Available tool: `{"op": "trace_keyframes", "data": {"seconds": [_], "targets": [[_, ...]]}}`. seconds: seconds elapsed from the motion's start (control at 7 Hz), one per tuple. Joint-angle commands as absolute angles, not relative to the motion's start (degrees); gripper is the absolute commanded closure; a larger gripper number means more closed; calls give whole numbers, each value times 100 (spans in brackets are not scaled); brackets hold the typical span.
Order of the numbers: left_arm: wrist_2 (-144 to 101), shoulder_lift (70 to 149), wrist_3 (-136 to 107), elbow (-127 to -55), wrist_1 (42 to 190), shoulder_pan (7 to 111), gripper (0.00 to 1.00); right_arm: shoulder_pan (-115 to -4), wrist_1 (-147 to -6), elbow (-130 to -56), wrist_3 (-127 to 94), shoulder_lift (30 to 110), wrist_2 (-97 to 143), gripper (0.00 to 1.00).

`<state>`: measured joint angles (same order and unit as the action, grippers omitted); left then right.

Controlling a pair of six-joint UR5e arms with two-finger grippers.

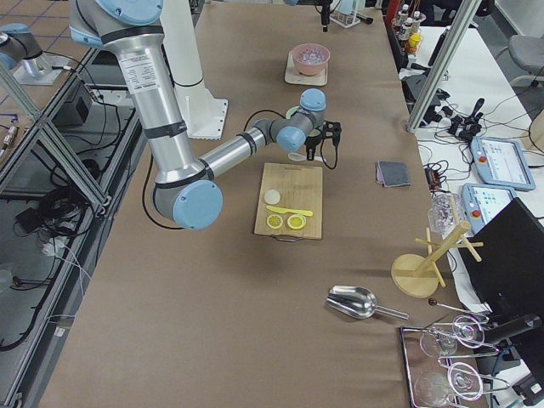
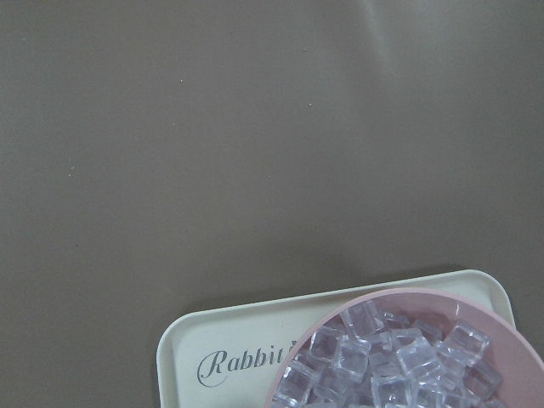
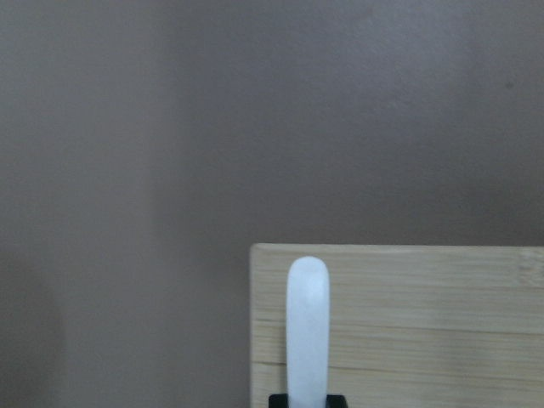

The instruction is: Put spoon and ice into bowl

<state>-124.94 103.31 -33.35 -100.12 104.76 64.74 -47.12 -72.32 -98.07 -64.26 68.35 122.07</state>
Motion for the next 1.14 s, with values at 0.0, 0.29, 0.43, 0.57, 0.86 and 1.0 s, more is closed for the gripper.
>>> {"op": "trace_keyframes", "data": {"seconds": [0.0,0.29,0.43,0.57,0.86,1.0], "targets": [[-12094,10327,-3427,-10115,10468,6049,9,-4633,-7462,-9791,-7395,6146,12104,100],[-11612,10275,-3410,-10317,10459,5443,15,-4203,-7479,-9686,-8301,5671,11499,100],[-11602,10266,-3358,-10458,10459,5266,18,-3888,-7479,-9529,-9002,5373,10939,100],[-11549,10205,-3349,-10529,10450,5125,19,-3711,-7488,-9362,-9365,5118,10586,100],[-11138,10073,-3322,-10564,10450,4844,20,-3298,-7497,-9229,-9928,4975,9762,100],[-11040,10072,-3279,-10538,10450,4825,22,-3192,-7497,-9150,-9975,4940,9634,100]]}}
